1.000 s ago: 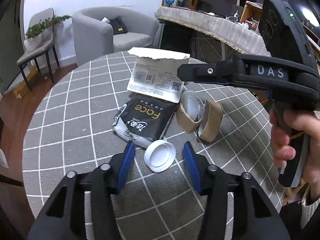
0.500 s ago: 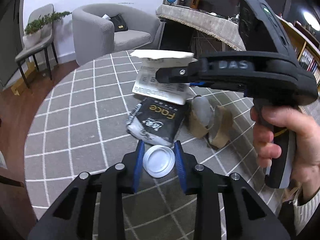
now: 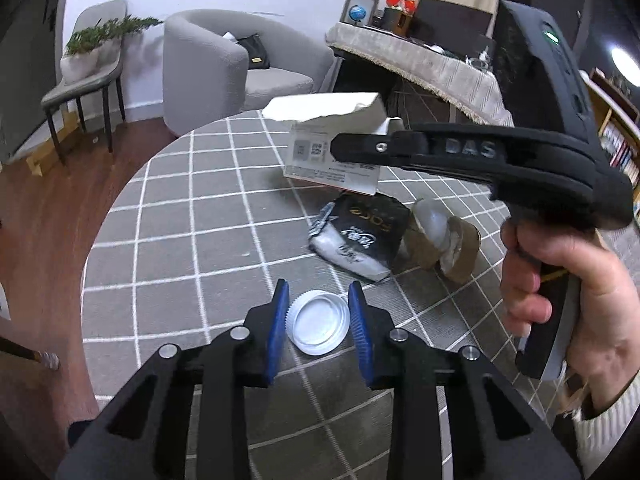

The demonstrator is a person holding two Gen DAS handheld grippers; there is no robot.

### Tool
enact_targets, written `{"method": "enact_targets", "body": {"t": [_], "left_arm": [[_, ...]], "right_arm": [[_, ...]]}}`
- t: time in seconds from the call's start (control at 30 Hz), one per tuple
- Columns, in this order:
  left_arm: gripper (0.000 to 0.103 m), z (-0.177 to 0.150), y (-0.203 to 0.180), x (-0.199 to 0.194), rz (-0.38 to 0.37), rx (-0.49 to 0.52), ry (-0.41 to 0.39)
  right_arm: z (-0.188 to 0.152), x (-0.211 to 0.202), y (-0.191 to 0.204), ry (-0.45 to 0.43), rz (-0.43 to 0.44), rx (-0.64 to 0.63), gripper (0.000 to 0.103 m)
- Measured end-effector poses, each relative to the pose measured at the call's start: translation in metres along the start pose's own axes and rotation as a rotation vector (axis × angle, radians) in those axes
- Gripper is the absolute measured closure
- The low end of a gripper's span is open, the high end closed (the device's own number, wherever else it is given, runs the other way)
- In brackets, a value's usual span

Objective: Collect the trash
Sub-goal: 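Grasp the white plastic lid with the left tool while the right tool grasps the white card box, then carry the lid and the card box over the teal bin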

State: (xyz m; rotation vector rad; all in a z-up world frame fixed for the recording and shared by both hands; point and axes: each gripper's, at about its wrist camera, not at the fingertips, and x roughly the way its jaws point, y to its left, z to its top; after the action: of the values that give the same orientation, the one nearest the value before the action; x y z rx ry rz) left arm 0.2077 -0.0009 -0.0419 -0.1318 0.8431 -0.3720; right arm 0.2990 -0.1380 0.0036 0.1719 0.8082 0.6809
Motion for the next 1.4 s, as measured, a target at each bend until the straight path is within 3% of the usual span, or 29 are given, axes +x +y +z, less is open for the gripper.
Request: {"method": "enact_targets", "body": {"t": [0.27, 0.5, 0.83, 1.13, 1.4], "left_arm": [[0.070, -0.008, 0.015, -0.034, 0.016, -0.064, -0.078], [0.070, -0.027, 0.014, -0.056, 0.089, -0.063, -0.120], [0.070, -0.053, 0.014, -0.076, 0.143, -0.076, -0.120], [0.070, -0.079, 0.015, -0.109, 0.216, -0.057, -0.133], [0.070, -0.098, 0.045, -0.128, 0.285, -0.068, -0.121]], "right_arm": [[-0.012, -0.007, 0.022, -0.016, 0.010, -0.068, 0.102], [-0.030, -0.022, 0.039, -0.043, 0.012, -0.093, 0.102], [-0.062, -0.033, 0.076, -0.026, -0.009, -0.165, 0.102], [-0.088, -0.039, 0.107, -0.025, 0.032, -0.210, 0.102], [-0.097, -0.041, 0.133, -0.031, 0.085, -0.239, 0.102]]}}
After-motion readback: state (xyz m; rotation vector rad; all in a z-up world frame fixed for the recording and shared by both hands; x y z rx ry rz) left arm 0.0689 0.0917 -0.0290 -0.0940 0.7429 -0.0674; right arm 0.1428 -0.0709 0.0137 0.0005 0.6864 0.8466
